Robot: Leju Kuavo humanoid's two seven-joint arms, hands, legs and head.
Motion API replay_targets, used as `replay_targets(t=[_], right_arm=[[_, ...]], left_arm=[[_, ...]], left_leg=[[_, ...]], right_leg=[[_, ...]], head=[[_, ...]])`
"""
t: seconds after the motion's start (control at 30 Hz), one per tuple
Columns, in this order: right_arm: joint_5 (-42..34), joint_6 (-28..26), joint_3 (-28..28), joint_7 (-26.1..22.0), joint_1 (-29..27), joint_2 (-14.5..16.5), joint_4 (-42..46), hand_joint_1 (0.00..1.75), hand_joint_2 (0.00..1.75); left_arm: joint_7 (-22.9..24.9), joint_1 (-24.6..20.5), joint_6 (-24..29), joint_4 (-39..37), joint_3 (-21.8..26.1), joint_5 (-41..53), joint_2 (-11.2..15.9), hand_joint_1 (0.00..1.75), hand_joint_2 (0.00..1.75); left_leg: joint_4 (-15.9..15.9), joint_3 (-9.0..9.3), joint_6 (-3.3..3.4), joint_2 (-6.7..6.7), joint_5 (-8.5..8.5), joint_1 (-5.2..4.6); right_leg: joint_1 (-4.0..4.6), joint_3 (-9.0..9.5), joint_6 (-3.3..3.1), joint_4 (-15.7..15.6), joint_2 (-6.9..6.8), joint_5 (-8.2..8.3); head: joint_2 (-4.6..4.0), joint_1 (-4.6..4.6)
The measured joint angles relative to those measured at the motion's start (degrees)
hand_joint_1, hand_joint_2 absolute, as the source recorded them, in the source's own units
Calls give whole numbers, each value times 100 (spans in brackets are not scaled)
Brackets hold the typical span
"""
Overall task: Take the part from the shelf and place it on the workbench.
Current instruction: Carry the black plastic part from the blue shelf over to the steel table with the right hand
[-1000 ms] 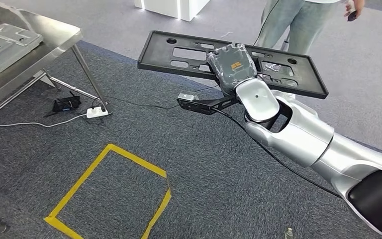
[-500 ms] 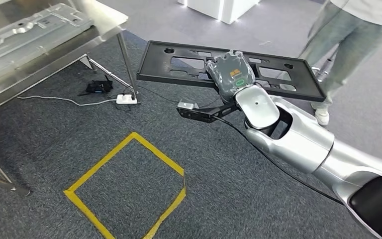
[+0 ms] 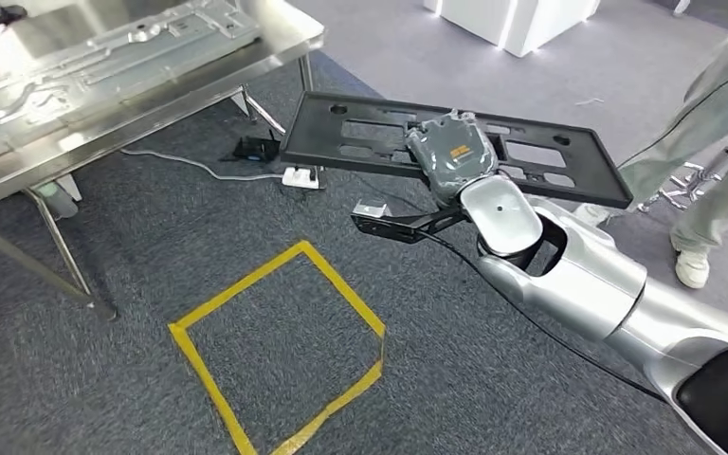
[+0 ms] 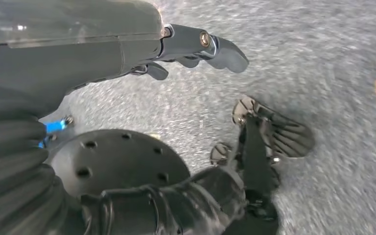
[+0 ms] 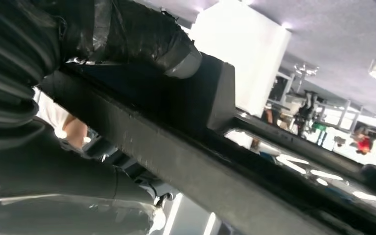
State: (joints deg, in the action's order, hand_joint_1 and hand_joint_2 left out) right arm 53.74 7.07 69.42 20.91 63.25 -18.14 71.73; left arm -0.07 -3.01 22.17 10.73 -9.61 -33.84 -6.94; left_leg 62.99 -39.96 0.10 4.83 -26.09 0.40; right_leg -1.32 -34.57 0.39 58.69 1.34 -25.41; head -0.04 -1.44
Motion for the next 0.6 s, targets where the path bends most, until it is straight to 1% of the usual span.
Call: replay_targets(t=[0.03, 0.07, 0.1, 0.13, 0.17, 0.2, 0.23, 0.27, 0.3, 0.33, 0.37, 0.4, 0.43, 0.47, 0.5, 0.53, 0.57, 0.6], right_arm=[[-9, 1, -15, 1, 3, -3, 4, 175, 175], [-20, 3, -29, -2, 2, -3, 3, 175, 175], [-30, 6, -39, -8, -7, -3, -2, 175, 175], [-32, 8, -42, -20, -18, -3, -8, 175, 175], [-34, 9, -43, -36, -29, -2, -15, 175, 175], [-36, 7, -43, -50, -34, -1, -20, 175, 175], [-36, 4, -46, -63, -35, 0, -24, 175, 175], [-35, 2, -51, -69, -33, 1, -28, 175, 175], [-34, 1, -57, -71, -30, 2, -33, 175, 175], [-34, 0, -62, -72, -28, 4, -39, 175, 175], [-34, -1, -66, -76, -27, 11, -43, 175, 175], [-33, -1, -66, -81, -25, 22, -46, 175, 175], [-33, -2, -68, -84, -23, 31, -50, 175, 175], [-32, -3, -71, -87, -19, 38, -54, 175, 175], [-32, -3, -74, -87, -12, 40, -59, 175, 175], [-31, -3, -78, -87, -11, 36, -67, 175, 175], [-31, -3, -79, -90, -16, 33, -73, 175, 175], [-30, -3, -79, -97, -27, 31, -80, 175, 175]], left_arm=[[9, -3, 2, 0, -1, -13, -1, 0, 175], [12, -10, -2, 0, -1, -26, -1, 0, 175], [2, -16, -13, 0, -1, -38, -3, 0, 175], [-22, -17, -30, 0, -2, -48, -7, 0, 175], [-55, -15, -50, 0, -2, -53, -10, 0, 175], [-91, -12, -66, 0, -3, -55, -13, 0, 175], [-124, -10, -79, 0, -3, -56, -14, 0, 175], [-145, -13, -87, 0, -3, -56, -14, 0, 175], [-161, -18, -91, 0, -3, -56, -14, 0, 175], [-170, -21, -93, 0, -3, -56, -14, 0, 175], [-174, -21, -95, 0, -3, -56, -14, 0, 175], [-177, -19, -95, 0, -3, -56, -14, 0, 175], [-178, -12, -95, 0, -3, -57, -14, 0, 175], [-180, -8, -93, 0, -3, -57, -15, 0, 175], [-181, -9, -93, 0, -3, -58, -16, 0, 175], [-183, -13, -93, 0, -3, -58, -19, 0, 175], [-183, -21, -93, 0, -3, -58, -22, 0, 175], [-183, -28, -96, 0, -3, -58, -26, 0, 175]], left_leg=[[308, -145, -14, -219, -159, -6], [683, -324, -27, -342, -324, 4], [990, -474, -36, -397, -426, 15], [1128, -540, -39, -422, -435, 21], [1078, -509, -36, -441, -360, 24], [803, -358, -26, -482, -204, 21], [400, -139, -9, -581, -43, 9], [37, 64, 17, -710, 67, -24], [-224, 207, 44, -804, 127, -56], [-358, 275, 67, -855, 137, -86], [-378, 281, 87, -824, 131, -109], [-395, 283, 109, -742, 143, -100], [-423, 302, 132, -674, 158, -86], [-453, 326, 160, -607, 173, -69], [-483, 352, 189, -546, 189, -48], [-496, 367, 207, -481, 198, -39], [-496, 368, 221, -413, 201, -36], [-491, 366, 226, -335, 202, -35]], right_leg=[[18, 10, -27, -11, -72, 1], [36, 12, -50, -14, -156, -2], [50, 12, -60, -13, -239, -8], [60, 13, -65, -11, -325, -15], [68, 16, -67, -9, -415, -24], [74, 22, -64, -4, -494, -34], [81, 32, -55, 1, -572, -49], [100, 40, -36, 9, -642, -67], [115, 49, -15, 14, -704, -83], [130, 59, 9, 16, -764, -97], [143, 71, 33, 10, -823, -106], [141, 92, 59, 3, -877, -117], [128, 102, 91, 20, -833, -146], [110, 85, 119, 93, -706, -208], [93, 6, 142, 285, -527, -327], [74, -149, 157, 609, -324, -489], [70, -343, 166, 992, -206, -654], [69, -537, 177, 1354, -156, -776]], head=[[0, -20], [0, -38], [0, -40], [0, -41], [0, -43], [0, -43], [0, -44], [0, -44], [0, -40], [0, -40], [0, -38], [0, -38], [0, -40], [0, -36], [0, -28], [0, -19], [0, -17], [0, -12]])
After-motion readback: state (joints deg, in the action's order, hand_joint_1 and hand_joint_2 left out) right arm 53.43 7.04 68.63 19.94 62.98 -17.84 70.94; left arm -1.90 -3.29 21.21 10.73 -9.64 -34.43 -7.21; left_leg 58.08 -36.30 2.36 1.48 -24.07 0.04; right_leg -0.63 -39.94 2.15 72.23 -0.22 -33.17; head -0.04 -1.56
